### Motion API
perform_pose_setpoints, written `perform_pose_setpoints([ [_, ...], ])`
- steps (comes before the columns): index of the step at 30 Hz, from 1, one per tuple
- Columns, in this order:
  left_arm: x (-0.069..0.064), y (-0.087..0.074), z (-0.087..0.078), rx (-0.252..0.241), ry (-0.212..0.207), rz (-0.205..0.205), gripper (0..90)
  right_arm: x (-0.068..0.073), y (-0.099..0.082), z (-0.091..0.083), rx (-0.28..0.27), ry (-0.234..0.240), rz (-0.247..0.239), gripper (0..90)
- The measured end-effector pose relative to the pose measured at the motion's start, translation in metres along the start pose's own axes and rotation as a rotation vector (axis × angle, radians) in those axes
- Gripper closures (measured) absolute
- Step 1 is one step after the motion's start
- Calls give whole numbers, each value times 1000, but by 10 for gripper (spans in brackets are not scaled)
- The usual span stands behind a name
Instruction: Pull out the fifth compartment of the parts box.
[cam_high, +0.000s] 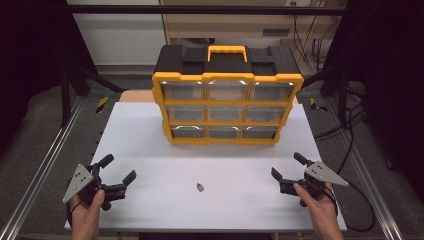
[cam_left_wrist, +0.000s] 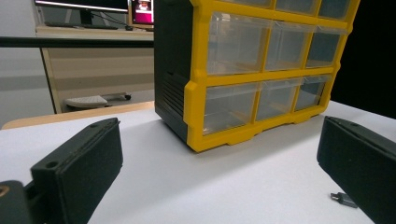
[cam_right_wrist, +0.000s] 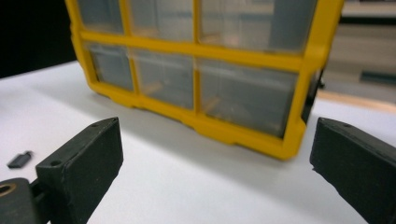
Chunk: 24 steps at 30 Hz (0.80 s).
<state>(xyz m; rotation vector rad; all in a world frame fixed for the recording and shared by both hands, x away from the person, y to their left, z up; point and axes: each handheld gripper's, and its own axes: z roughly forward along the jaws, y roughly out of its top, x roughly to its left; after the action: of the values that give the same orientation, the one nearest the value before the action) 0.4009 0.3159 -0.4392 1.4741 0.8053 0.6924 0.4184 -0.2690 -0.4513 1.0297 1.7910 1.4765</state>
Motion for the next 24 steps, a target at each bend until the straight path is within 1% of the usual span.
perform_pose_setpoints([
  [2, 1, 0, 0, -6, 2, -12, 1, 0, -1, 1, 15, 11, 9, 35],
  [4, 2, -1, 0, -5, 8, -18, 1, 1, 0, 1, 10, 16, -3, 40],
  [7, 3, -2, 2, -3, 12, -16, 2, 5, 1, 2, 2, 26, -17, 43],
  [9, 2, -2, 3, -3, 13, -14, 2, 5, 1, 2, 8, 31, -11, 43],
  [12, 2, -3, 6, 4, 9, 3, 1, 8, 2, 3, 10, 30, -33, 43],
  [13, 2, -3, 9, 13, -1, 13, 1, 10, 3, 4, 11, 22, -41, 43],
  [14, 2, -4, 12, 29, -8, 29, 1, 11, 3, 5, 13, 13, -59, 43],
  [15, 2, -6, 14, 39, -5, 39, 1, 11, 3, 5, 13, 13, -59, 43],
  [16, 0, -8, 20, 53, -21, 37, 4, 14, 3, 10, 23, 16, -51, 44],
  [17, 0, -8, 20, 53, -21, 37, 5, 15, 2, 12, 27, 18, -53, 43],
  [18, -1, -8, 22, 58, -27, 47, 5, 15, 2, 12, 27, 18, -53, 43],
  [19, -3, -8, 23, 65, -35, 60, 4, 17, 3, 17, 47, 22, -54, 48],
  [20, -4, -8, 23, 68, -40, 68, 4, 19, 4, 19, 50, 24, -55, 57],
  [22, -5, -7, 23, 70, -44, 76, 4, 22, 10, 22, 69, 0, -80, 70],
  [23, -5, -8, 23, 71, -46, 75, 4, 23, 13, 23, 69, -10, -83, 70],
  [24, -5, -8, 23, 73, -44, 72, 4, 23, 13, 23, 69, -10, -83, 70],
])
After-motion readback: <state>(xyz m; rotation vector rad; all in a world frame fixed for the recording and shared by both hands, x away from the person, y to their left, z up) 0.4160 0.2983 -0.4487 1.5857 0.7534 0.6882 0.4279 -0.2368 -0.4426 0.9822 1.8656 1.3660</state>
